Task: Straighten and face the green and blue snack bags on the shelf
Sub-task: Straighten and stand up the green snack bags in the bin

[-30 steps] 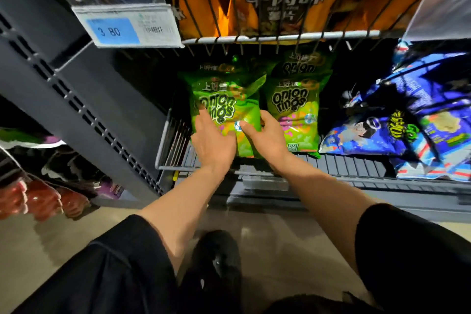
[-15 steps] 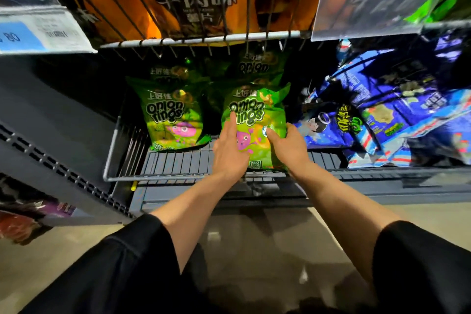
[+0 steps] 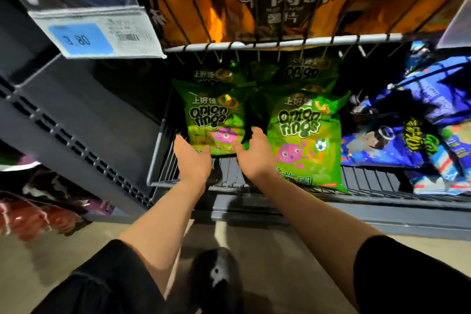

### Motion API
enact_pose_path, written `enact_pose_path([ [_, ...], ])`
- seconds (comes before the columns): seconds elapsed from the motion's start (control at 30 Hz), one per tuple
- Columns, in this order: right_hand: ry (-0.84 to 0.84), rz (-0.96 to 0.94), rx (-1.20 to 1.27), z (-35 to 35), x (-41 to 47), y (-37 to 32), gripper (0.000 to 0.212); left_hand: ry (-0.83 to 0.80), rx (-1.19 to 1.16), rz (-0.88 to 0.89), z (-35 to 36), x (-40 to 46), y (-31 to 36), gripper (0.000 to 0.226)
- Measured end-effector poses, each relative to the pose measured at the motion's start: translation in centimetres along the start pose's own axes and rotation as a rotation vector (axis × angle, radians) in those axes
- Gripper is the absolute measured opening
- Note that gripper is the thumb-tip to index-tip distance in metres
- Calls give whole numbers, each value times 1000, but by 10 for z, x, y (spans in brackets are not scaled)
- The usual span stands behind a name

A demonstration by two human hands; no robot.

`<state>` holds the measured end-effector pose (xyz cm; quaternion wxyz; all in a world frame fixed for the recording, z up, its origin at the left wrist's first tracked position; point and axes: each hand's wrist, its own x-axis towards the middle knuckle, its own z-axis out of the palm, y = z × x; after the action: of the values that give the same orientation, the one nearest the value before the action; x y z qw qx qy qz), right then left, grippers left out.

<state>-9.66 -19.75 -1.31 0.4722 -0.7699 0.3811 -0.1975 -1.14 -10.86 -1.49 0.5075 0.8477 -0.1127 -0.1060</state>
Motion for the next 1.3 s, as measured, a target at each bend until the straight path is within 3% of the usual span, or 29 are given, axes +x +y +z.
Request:
enact_pose_path([
  [0.07,-16,140,34,12,17,0,75,-30,-28,-17,2,20,-6,74],
  [0.17,-20,216,23,21,38,2,78,-108,-65,-59,9,42,-5,80],
  [0.3,-76,216,53,28,50,0,55,-200,-194,-116,16,45,-5,64],
  [0.37,-59,201,77,31,46,-1,47,-192,-212,-113,16,45,-8,73],
  [0.47,-25,178,81,34,30,-2,43,-175,-100,-112,5,43,-16,86],
  [0.57,-98,171,71,34,18,0,45,-192,42,-54,-11,23,-14,72],
  [0.7,-220,227,64,33,14,-5,61,-230,54,-51,-9,21,-22,64],
  [0.83,-120,222,123,22,11,-4,58,-226,73,-8,-2,25,-33,77],
  [0.93,-41,158,276,15,18,-11,55,-158,76,25,-4,18,-20,107],
  [1.07,-66,180,494,13,26,-18,44,-130,167,69,2,12,5,138],
  [1.2,-33,200,623,34,34,0,54,-75,289,58,11,16,5,147],
  [1.3,-58,171,623,33,26,-11,51,-38,394,74,15,16,6,140],
])
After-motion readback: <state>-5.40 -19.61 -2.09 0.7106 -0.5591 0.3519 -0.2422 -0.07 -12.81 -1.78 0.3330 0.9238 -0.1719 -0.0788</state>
